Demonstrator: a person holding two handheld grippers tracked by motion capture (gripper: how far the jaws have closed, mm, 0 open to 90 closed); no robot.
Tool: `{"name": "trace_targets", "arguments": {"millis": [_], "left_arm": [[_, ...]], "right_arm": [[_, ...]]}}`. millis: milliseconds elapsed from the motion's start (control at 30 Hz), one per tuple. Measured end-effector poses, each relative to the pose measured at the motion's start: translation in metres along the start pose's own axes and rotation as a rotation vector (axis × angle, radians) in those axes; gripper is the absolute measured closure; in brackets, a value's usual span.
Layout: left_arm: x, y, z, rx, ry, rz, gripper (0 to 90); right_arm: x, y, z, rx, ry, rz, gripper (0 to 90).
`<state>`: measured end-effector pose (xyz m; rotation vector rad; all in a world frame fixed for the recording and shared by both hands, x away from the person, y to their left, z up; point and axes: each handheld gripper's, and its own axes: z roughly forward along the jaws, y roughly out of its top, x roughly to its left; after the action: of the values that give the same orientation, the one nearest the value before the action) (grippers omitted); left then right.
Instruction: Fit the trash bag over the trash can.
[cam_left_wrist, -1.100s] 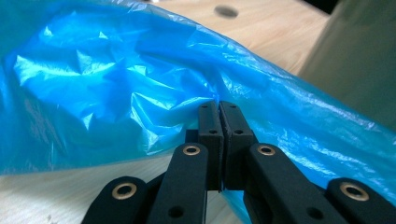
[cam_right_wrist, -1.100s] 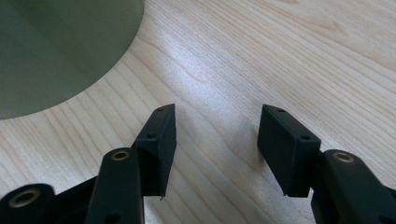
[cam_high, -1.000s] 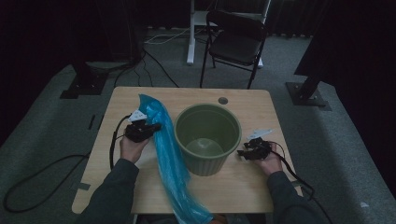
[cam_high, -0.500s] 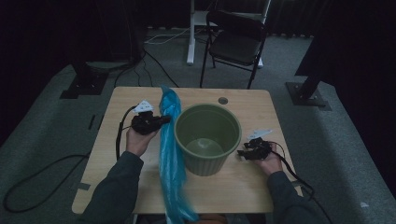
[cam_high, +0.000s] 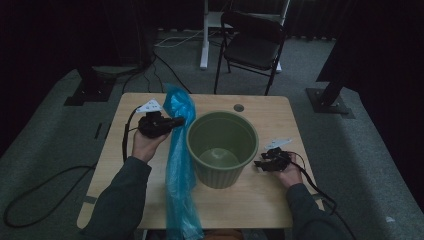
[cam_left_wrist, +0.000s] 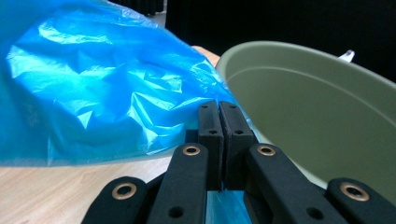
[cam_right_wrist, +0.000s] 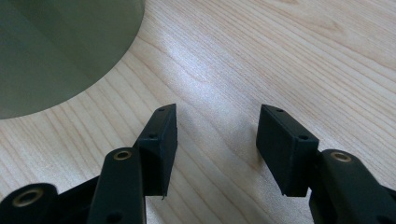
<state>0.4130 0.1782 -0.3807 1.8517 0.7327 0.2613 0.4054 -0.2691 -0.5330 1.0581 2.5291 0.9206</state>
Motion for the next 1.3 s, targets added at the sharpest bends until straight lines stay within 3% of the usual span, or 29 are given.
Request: {"name": "trace_targets", "arguments": {"millis": [367, 833, 1300], "left_arm": [[-0.003, 0.014, -0.024, -0.026, -0.033, 0.047, 88.3], [0.0, 0.009, -0.043, -0.022, -0.063, 0.065, 88.3], [-0.01, 0.03, -0.042, -0.002, -0.187, 0.136, 88.3]], "right_arm": [[0.0, 0.0, 0.0, -0.002, 0.002, 0.002, 47.5], [0.0, 0.0, 0.0, -0.003, 0.003, 0.003, 47.5], [-0.001, 0.0, 0.0, -0.006, 0.007, 0.008, 48.0]]}}
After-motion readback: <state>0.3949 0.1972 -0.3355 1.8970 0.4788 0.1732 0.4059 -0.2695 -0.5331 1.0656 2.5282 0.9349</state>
